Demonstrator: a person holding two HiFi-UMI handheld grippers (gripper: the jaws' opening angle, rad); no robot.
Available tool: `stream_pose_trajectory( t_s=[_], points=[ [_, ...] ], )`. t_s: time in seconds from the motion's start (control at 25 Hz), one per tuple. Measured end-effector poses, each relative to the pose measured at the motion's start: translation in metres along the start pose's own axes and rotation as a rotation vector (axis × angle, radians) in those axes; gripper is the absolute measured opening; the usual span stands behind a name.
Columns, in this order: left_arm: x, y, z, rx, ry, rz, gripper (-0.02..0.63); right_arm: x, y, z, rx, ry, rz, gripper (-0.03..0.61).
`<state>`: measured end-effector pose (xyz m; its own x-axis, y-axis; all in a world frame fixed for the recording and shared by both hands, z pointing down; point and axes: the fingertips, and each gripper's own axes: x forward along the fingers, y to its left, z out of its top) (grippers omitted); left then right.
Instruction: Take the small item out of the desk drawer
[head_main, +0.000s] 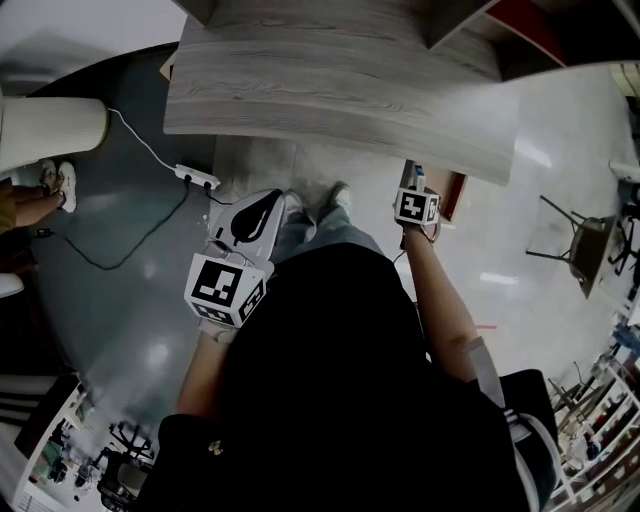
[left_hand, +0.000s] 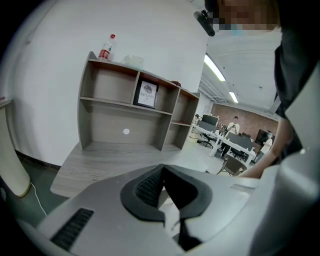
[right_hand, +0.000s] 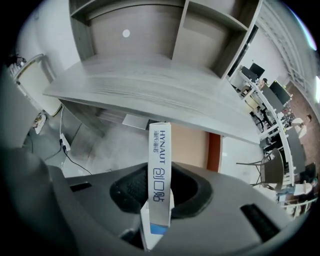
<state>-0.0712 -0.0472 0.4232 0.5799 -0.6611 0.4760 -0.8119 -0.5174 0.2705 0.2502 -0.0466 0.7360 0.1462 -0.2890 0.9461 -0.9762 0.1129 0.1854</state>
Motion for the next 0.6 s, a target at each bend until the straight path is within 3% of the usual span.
stream_pose_trajectory(
  t_s=[0.44, 0.6],
  points=[
    [0.007, 0.003, 0.020, -0.002, -0.064, -0.056, 0.009, -0.063, 0.028, 0.016, -0.002, -0.018, 0.114, 0.067],
    [0.009, 0.008, 0.025, -0.009, -0.081, -0.057, 0.009, -0.095, 0.041, 0.049, -0.012, -0.121, 0.162, 0.067]
  ],
)
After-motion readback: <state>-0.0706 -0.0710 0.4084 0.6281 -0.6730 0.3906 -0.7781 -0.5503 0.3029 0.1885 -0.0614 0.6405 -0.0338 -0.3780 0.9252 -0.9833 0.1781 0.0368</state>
